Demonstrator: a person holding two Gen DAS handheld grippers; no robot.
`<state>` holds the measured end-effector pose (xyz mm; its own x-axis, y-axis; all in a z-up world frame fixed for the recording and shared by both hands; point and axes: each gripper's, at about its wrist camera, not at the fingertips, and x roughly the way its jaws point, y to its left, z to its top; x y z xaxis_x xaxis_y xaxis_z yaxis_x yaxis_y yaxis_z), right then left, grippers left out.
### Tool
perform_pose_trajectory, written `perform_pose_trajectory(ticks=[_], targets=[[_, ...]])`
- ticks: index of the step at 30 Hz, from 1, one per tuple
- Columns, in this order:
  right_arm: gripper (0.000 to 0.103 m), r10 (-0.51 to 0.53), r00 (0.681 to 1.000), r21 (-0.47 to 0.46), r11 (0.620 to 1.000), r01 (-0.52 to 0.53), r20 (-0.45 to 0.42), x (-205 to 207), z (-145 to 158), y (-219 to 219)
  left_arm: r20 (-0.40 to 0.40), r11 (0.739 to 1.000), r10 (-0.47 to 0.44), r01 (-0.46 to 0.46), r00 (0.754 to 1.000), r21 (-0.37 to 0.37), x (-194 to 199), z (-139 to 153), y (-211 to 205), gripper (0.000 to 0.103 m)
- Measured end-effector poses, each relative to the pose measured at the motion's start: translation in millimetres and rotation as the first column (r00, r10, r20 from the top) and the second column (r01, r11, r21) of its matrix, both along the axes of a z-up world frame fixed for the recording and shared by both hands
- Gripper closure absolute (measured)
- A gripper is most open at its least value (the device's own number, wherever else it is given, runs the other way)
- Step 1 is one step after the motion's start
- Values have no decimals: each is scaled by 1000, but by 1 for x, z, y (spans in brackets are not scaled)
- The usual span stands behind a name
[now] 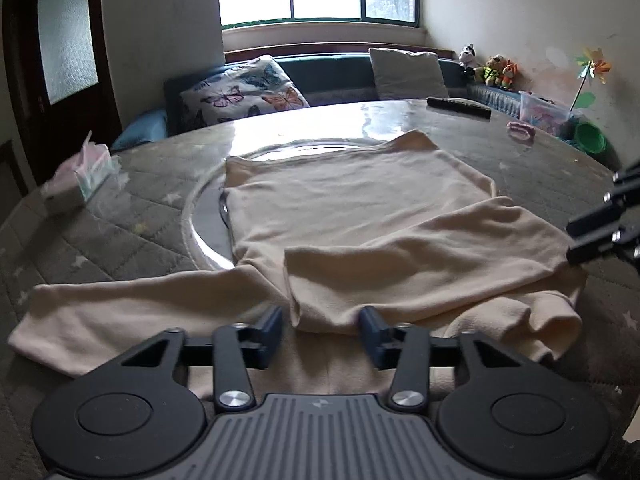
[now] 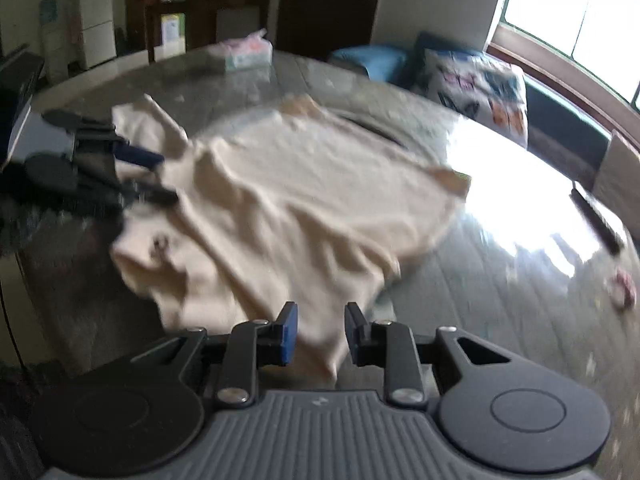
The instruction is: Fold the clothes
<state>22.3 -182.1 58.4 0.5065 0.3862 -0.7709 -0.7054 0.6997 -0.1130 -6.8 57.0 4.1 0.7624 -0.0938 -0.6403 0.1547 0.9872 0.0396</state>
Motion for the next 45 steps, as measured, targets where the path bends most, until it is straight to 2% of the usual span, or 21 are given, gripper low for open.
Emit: perform_pose_trajectory(ticks=[1, 3, 8, 11, 12, 14, 17, 20, 23, 27, 30, 34, 38, 45], targets=[[76, -9, 1000, -8, 1000, 9, 1, -2, -3, -4, 4, 1000, 0, -1, 1000, 5, 0, 1, -1, 79], [73, -24, 1000, -12, 1000, 24, -3, -4, -9, -10, 9, 1000, 3, -3, 1000, 10, 0, 4, -2, 87], [73, -35, 999, 13, 999, 35, -11, -5, -15, -15, 45, 1000, 10, -9, 999, -30, -5, 23, -3, 92], [76, -36, 999, 3, 999, 36, 3, -6, -16, -14, 58, 997, 19, -14, 998, -77, -9, 36, -1, 92], [86, -38, 999, 2, 999, 38, 3, -6, -16, -15, 60, 995, 19, -13, 998, -94, -10, 39, 0, 92], [94, -44, 999, 5, 999, 44, -5, -6, -15, -18, 28, 996, 11, -9, 1000, -89, -12, 33, 0, 92], [98, -50, 999, 0, 999, 50, -9, -6, -16, -21, -27, 997, -1, -1, 1000, -73, -14, 20, 0, 92], [98, -58, 998, -7, 998, 58, -24, -6, -19, -23, -65, 999, -9, 6, 998, -47, -17, 10, 0, 87], [94, -55, 998, -17, 998, 55, -35, -5, -17, -28, -39, 999, -24, 23, 999, -29, -22, 18, 2, 84], [91, -42, 999, 16, 999, 42, 22, -4, 2, -30, 16, 1000, -16, 17, 1000, -22, -17, 32, 7, 83], [91, -41, 998, 40, 998, 39, 44, 10, 3, -18, 33, 999, -13, 14, 999, -41, -5, 36, 10, 83], [91, -45, 997, 69, 997, 41, 61, 31, 0, 1, 4, 997, -32, 32, 999, -70, 15, 25, 3, 83], [91, -43, 997, 60, 997, 40, 65, 46, -15, 16, -15, 996, -57, 55, 998, -75, 25, 13, -6, 83], [90, -94, 994, 49, 995, 91, 63, 48, -16, 11, -27, 996, -49, 47, 998, -79, 29, 4, -1, 83]])
